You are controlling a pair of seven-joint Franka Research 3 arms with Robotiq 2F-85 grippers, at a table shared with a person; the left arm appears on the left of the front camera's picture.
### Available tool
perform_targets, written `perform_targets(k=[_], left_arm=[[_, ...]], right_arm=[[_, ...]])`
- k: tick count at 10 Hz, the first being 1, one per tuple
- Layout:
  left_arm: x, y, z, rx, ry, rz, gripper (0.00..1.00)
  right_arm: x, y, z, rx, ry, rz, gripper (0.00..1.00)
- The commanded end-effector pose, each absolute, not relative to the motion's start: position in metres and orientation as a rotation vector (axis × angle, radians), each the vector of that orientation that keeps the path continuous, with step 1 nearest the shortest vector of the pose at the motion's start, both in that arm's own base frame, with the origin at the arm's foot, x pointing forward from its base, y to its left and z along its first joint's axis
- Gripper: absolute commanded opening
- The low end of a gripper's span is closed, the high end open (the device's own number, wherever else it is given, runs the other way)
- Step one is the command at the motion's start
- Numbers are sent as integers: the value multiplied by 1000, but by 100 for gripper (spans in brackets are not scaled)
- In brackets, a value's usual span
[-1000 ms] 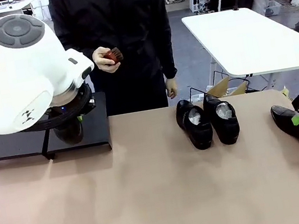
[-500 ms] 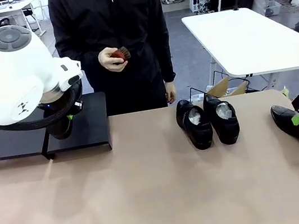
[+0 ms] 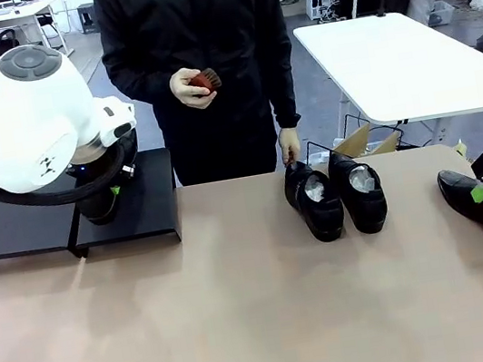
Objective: Organize the shoes by placing them on the stand.
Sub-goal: Place the Shoe from the middle of the table onto the Shoes Stand.
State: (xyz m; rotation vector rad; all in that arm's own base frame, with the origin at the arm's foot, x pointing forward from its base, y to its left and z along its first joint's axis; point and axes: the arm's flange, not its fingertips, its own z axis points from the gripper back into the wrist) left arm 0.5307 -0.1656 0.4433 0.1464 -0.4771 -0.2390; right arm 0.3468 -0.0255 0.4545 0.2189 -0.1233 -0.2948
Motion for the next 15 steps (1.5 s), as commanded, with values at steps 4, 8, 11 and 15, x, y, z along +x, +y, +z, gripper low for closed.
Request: perform_targets(k=[4,8,11,15], left_arm=[[536,-148,428,156,-487,-135,0],[540,-144,411,143,-468,-90,0],[541,-145,403,150,-455,-80,0],[542,-144,409,141,-461,-43,39]], right_arm=[[346,-25,455,221,-123,-287,100],[346,-25,455,221,-123,-287,100],[346,-25,455,221,-123,-287,100],[346,-25,455,221,-123,-287,100]])
